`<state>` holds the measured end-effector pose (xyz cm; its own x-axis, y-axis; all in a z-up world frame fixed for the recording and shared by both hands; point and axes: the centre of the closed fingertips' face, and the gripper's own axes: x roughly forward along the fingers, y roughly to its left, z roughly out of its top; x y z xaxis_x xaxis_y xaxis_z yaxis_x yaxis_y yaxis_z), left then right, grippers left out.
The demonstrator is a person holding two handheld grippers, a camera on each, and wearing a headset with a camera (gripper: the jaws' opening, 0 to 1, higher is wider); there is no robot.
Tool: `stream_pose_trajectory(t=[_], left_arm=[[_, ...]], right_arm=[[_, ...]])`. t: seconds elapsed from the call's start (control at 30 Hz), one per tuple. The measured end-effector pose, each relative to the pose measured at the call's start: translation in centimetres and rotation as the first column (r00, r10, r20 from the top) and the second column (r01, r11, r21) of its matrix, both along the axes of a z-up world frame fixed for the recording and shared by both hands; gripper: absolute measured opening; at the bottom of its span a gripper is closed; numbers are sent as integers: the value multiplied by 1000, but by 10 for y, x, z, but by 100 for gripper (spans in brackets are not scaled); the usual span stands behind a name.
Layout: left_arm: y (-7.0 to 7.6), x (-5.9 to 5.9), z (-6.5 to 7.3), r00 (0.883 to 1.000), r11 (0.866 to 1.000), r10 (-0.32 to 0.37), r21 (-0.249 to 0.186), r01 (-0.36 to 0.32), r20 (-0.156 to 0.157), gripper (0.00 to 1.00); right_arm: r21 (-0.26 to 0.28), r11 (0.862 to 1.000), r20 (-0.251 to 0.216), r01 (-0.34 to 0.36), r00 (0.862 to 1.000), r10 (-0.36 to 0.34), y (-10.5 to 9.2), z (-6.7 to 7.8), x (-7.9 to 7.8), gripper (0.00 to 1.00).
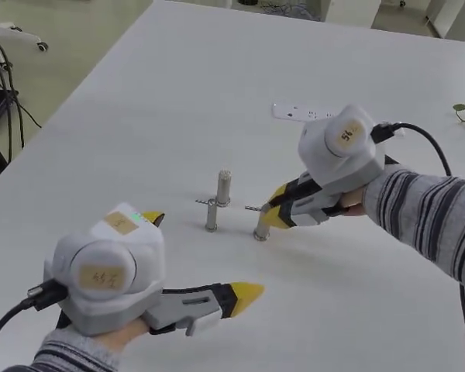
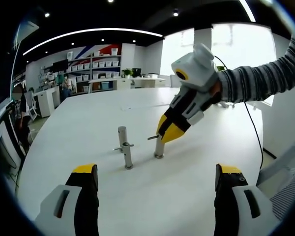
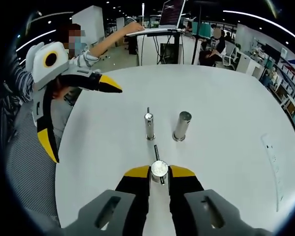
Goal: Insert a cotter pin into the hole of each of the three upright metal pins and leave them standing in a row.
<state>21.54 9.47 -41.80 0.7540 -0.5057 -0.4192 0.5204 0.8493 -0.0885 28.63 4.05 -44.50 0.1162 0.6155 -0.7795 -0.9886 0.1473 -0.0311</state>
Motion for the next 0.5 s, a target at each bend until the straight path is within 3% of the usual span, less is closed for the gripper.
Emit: stream_pose_trajectory(t=[0.2, 0.3, 0.37, 0.47, 0.5], left_arm=[[2, 0, 7, 1000, 999, 22, -38, -21, 19, 99], [4, 0, 7, 999, 999, 26, -31, -25, 23, 99], [4, 0, 7, 999, 999, 24, -23, -24, 24, 99], [4, -1, 6, 999, 1000, 23, -16, -22, 23, 99], [3, -1, 6, 999, 1000, 23, -13, -22, 26, 99]], right_arm=[[11, 1000, -2, -3, 1000, 3, -1, 5, -3, 18], [54, 998, -3, 28, 1000, -28, 4, 14, 0, 20], [131, 988, -22, 81, 997, -79, 13, 24, 5, 20], [198, 969, -49, 146, 989, -139, 23, 33, 14, 22], [227, 956, -67, 183, 983, -173, 27, 35, 18, 22]])
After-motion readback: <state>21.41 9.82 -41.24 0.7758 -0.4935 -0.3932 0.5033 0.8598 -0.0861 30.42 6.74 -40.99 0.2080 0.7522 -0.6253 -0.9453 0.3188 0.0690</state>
